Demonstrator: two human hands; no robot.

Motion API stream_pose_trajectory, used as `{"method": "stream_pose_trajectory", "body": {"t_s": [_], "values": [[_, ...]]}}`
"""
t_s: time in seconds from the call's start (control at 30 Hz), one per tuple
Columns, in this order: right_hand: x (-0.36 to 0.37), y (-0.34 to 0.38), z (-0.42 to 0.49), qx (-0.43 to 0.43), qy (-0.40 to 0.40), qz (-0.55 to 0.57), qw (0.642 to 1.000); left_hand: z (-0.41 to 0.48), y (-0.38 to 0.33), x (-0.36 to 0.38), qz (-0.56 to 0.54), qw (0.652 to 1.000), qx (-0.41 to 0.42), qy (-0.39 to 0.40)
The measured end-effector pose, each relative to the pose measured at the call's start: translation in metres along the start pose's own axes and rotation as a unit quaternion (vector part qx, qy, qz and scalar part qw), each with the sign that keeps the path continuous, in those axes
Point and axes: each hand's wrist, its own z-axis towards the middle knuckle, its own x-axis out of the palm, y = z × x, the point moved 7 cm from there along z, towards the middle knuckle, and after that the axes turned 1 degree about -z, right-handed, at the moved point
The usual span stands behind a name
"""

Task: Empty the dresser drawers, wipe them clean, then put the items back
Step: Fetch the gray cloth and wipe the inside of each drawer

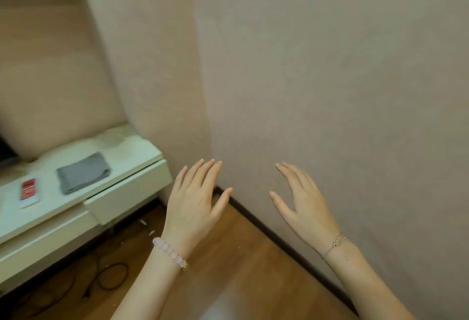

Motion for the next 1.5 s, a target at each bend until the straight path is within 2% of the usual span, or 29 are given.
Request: {"method": "stream_pose_trajectory", "body": {"t_s": [0.3, 0.47, 0.63, 0.87, 1.17, 1.5], "values": [[0.127, 0.169, 0.118, -0.149, 0.054, 0.084, 0.984, -0.023, 0.202, -0.064, 0.084, 0.983, -0.162, -0.02], [0.189, 0.242, 0.149, -0.213, 0.096, 0.123, 0.965, -0.052, 0.281, -0.082, 0.116, 0.962, -0.247, -0.032], [0.249, 0.286, 0.181, -0.258, 0.141, 0.149, 0.944, -0.069, 0.342, -0.08, 0.133, 0.939, -0.314, -0.033], [0.338, 0.312, 0.253, -0.287, 0.193, 0.156, 0.925, -0.052, 0.422, -0.05, 0.137, 0.914, -0.38, -0.035], [0.432, 0.318, 0.344, -0.29, 0.255, 0.145, 0.911, 0.004, 0.512, -0.001, 0.13, 0.896, -0.425, -0.007], [0.516, 0.305, 0.383, -0.24, 0.316, 0.139, 0.907, 0.027, 0.575, 0.037, 0.108, 0.891, -0.441, 0.024]]}}
